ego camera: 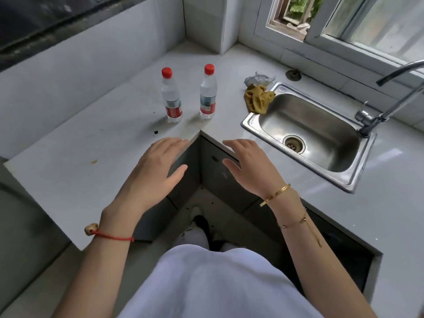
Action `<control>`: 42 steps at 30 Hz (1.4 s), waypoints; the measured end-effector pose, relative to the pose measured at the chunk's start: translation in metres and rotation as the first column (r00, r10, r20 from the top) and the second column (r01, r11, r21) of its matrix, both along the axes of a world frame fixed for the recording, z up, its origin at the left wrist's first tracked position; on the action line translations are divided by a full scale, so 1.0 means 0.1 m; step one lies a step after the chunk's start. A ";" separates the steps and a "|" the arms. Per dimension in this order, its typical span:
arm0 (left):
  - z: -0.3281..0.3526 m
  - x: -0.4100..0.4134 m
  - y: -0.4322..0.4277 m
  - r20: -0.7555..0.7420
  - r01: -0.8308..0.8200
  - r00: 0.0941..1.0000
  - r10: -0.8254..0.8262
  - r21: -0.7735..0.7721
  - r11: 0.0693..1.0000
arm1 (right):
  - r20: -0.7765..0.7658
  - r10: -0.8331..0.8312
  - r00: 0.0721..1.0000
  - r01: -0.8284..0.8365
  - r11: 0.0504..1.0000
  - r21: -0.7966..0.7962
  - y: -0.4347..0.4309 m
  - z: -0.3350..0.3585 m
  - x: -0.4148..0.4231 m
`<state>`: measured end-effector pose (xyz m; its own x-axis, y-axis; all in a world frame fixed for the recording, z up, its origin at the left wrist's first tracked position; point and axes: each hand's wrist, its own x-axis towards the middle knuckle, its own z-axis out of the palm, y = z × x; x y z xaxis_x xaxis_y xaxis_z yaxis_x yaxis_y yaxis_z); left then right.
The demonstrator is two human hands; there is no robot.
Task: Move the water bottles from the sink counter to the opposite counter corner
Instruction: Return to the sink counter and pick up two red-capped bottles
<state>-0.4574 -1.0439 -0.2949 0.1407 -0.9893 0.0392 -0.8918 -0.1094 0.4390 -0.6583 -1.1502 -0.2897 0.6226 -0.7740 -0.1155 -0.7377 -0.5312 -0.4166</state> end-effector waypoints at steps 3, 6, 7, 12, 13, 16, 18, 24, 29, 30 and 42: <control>0.01 0.04 -0.14 -0.007 -0.017 1.000 0.017 0.024 1.000 | -0.007 0.008 1.000 -0.007 1.000 0.007 -0.15 -0.02 0.06; 0.01 0.11 -0.31 -0.006 -0.036 0.999 0.036 0.038 0.999 | -0.013 0.007 1.000 -0.007 1.000 0.021 -0.31 -0.04 0.16; 0.00 0.14 -0.37 -0.005 -0.040 0.999 0.041 0.042 0.998 | -0.013 0.007 1.000 -0.007 1.000 0.024 -0.38 -0.05 0.20; 0.03 0.36 -0.72 -0.001 -0.060 0.998 0.060 0.065 0.996 | -0.011 0.016 1.000 -0.016 1.000 -0.003 -0.73 -0.05 0.48; 0.04 0.42 -0.79 -0.006 -0.059 0.998 0.059 0.063 0.996 | -0.008 0.017 1.000 -0.017 1.000 -0.010 -0.81 -0.04 0.54; 0.07 0.58 -0.98 -0.015 -0.043 0.999 0.044 0.058 0.997 | -0.003 0.017 1.000 -0.017 0.999 -0.033 -1.01 -0.03 0.72; 0.09 0.69 -1.09 -0.025 -0.031 0.999 0.032 0.052 0.998 | -0.002 0.017 1.000 -0.017 0.999 -0.039 -1.11 -0.03 0.82; 0.11 0.90 -1.29 -0.044 -0.013 0.999 0.015 0.028 1.000 | 0.006 0.007 1.000 -0.007 1.000 -0.022 -1.28 -0.06 1.04; 0.07 1.00 -1.35 -0.057 -0.019 0.998 0.020 0.028 0.999 | -0.003 0.017 1.000 -0.017 1.000 -0.010 -1.35 -0.09 1.14; 0.06 1.01 -1.36 -0.059 -0.020 0.998 0.022 0.029 0.999 | -0.004 0.021 1.000 -0.021 1.000 -0.009 -1.37 -0.09 1.15; 0.01 1.14 -1.71 -0.066 -0.079 0.995 0.079 0.005 0.997 | 0.006 0.064 0.998 -0.063 0.995 -0.074 -1.82 0.01 1.23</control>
